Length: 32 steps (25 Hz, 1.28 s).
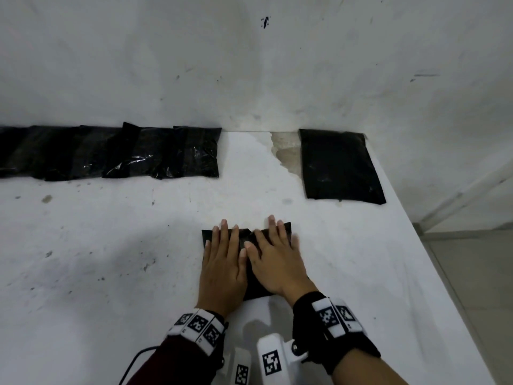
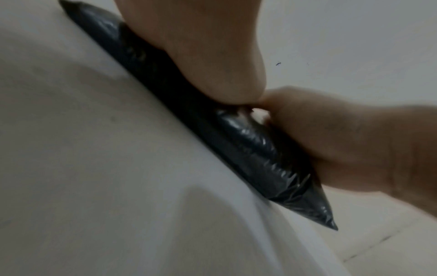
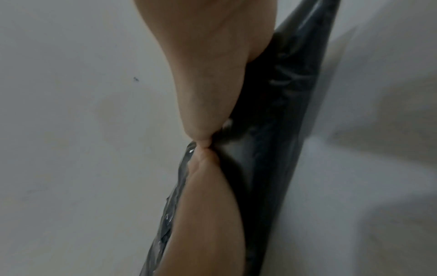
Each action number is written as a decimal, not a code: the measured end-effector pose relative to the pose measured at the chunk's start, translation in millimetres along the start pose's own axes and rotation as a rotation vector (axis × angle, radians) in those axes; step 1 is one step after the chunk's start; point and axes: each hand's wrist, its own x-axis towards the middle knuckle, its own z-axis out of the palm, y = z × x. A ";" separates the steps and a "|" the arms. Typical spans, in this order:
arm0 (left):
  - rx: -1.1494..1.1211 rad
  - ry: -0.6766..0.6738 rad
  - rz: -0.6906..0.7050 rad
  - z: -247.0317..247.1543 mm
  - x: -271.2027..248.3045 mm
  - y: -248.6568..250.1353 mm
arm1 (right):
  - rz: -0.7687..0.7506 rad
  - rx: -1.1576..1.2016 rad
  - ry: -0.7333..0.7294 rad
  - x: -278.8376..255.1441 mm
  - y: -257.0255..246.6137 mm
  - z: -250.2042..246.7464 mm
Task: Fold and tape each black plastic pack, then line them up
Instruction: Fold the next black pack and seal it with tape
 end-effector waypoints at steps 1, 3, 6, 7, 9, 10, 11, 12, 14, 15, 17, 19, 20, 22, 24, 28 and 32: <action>0.009 0.011 -0.003 -0.4 -2.2 -0.3 | 0.046 0.017 0.009 -1.8 1.8 0.8; -0.030 0.027 -0.028 0.2 -6.2 -2.6 | 0.096 0.090 -0.003 -4.5 4.0 4.0; -0.260 -0.009 -0.114 -7.8 -6.4 -2.4 | 0.108 0.327 -0.030 -6.9 6.6 2.6; -0.391 -0.008 -0.173 -14.6 -5.0 -1.6 | 0.119 0.423 -0.018 -7.0 8.8 -1.6; -0.575 0.106 -0.266 -27.7 -0.8 -1.9 | 0.146 0.539 0.037 -6.8 14.4 -10.4; -0.562 0.153 -0.274 -31.5 2.3 -2.5 | 0.150 0.519 0.076 -6.3 15.8 -13.3; -0.513 0.153 -0.260 -33.8 6.4 -1.5 | 0.130 0.459 0.107 -5.0 15.0 -14.5; -0.453 0.110 -0.235 -33.1 10.0 0.9 | 0.093 0.385 0.115 -3.8 12.3 -13.4; -0.295 -0.033 -0.176 -25.5 15.7 6.4 | 0.035 0.271 0.049 0.7 4.4 -7.1; -0.225 -0.092 -0.150 -19.4 16.4 6.8 | 0.039 0.252 -0.003 2.4 1.9 -4.7; -0.172 -0.145 -0.120 -13.2 16.6 1.9 | 0.069 0.260 -0.067 7.3 1.8 -2.1; -0.204 -0.184 -0.095 -13.6 15.7 -3.2 | 0.083 0.262 -0.070 8.7 5.0 -2.5; -0.231 -0.198 -0.083 -14.6 15.8 -6.5 | 0.078 0.263 -0.063 10.4 6.0 -2.8; -0.293 -0.199 -0.064 -18.6 15.6 -12.5 | 0.070 0.273 -0.079 15.1 7.3 -3.6; -0.309 -0.149 -0.050 -20.1 15.4 -19.4 | 0.081 0.288 -0.103 18.7 9.3 -5.5; -0.035 -0.017 -0.137 -19.5 3.4 -27.7 | 0.061 0.544 -0.029 13.2 15.1 -8.7; 0.163 -0.125 -0.197 -20.6 -0.2 -27.6 | -0.005 0.637 0.010 -0.2 34.4 -4.0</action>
